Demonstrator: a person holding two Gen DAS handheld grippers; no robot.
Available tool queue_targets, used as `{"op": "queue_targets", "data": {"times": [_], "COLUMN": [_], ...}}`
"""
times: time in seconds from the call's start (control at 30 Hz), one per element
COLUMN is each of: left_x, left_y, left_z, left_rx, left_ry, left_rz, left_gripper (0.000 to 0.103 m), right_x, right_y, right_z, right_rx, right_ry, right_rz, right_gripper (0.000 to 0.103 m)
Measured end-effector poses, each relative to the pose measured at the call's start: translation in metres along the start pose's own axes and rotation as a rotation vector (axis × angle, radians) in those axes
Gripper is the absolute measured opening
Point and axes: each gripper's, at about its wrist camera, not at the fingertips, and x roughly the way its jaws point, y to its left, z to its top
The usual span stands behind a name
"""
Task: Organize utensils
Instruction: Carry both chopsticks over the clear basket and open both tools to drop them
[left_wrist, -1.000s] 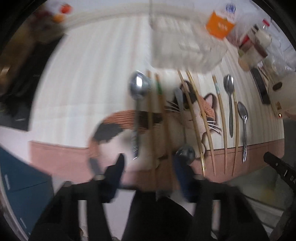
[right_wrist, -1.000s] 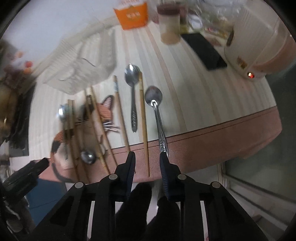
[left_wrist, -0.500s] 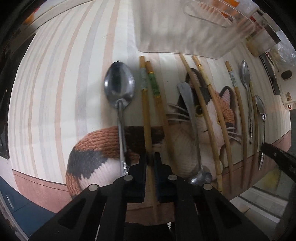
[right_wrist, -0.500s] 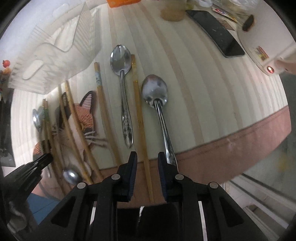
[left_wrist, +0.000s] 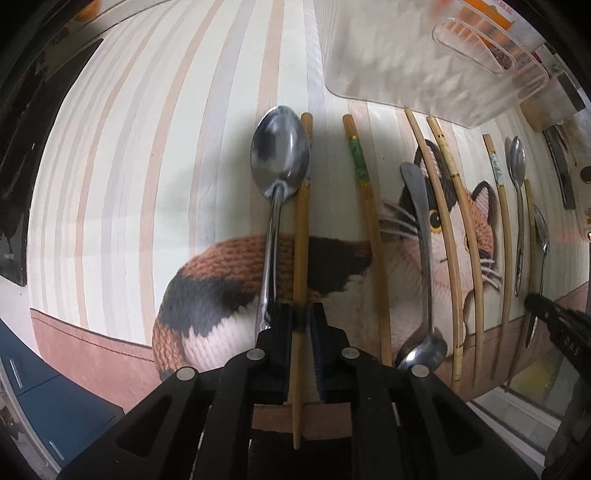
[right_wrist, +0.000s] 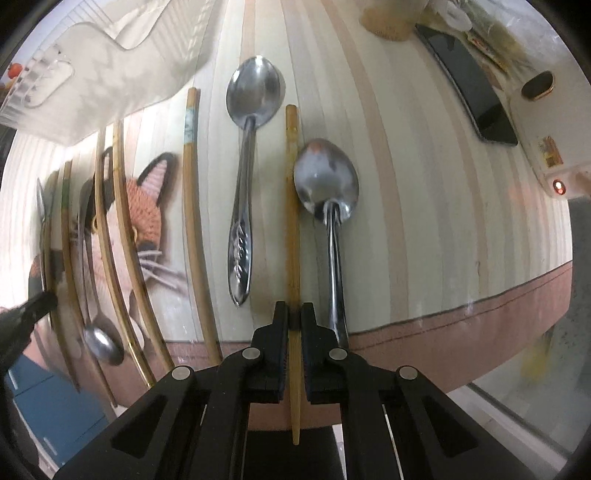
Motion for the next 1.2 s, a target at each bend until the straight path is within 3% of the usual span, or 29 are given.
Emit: {"op": "queue_targets", "data": {"times": [0.07,0.3,0.5,0.7,0.87,0.97,1.1,1.2], "left_x": [0.0,-0.007,-0.051,-0.121,-0.168,-0.184,-0.172,-0.15], "left_y": [-0.008,-0.028,-0.024,-0.022,-0.026,-0.035,-0.042,-0.044], "left_z": [0.014,0.016,-0.008,0.003,0.05,0.097,0.175,0.216], "left_rx": [0.011,0.028,-0.023,-0.057,-0.049,-0.035,-0.058,-0.068], "left_ry": [-0.006,-0.038,-0.116,-0.229,-0.307,-0.327,-0.287,-0.239], "left_rz": [0.025,0.066,0.067,0.028,-0.105,-0.185,-0.247,-0.245], "left_gripper": [0.011,0.005,0.005,0.005,0.005,0.005,0.005,0.005], "right_x": [-0.001,-0.005,-0.043,-0.109,-0.157,-0.175,-0.167,-0.151], "right_y": [-0.003,0.007,-0.015,-0.028,-0.012,0.0,0.02,0.034], "right_z": [0.0,0.017,0.006,0.022,0.07,0.117,0.178,0.22], "right_rx": [-0.001,-0.027,0.023,0.021,0.01,-0.004,-0.018,-0.028], "right_ry": [0.005,-0.012,-0.073,-0.173,-0.246,-0.289,-0.269,-0.244], "right_rz": [-0.001,-0.041,0.073,0.21,0.341,0.389,0.396,0.36], "right_gripper": [0.007,0.007,0.007,0.007,0.007,0.007,0.007,0.007]}}
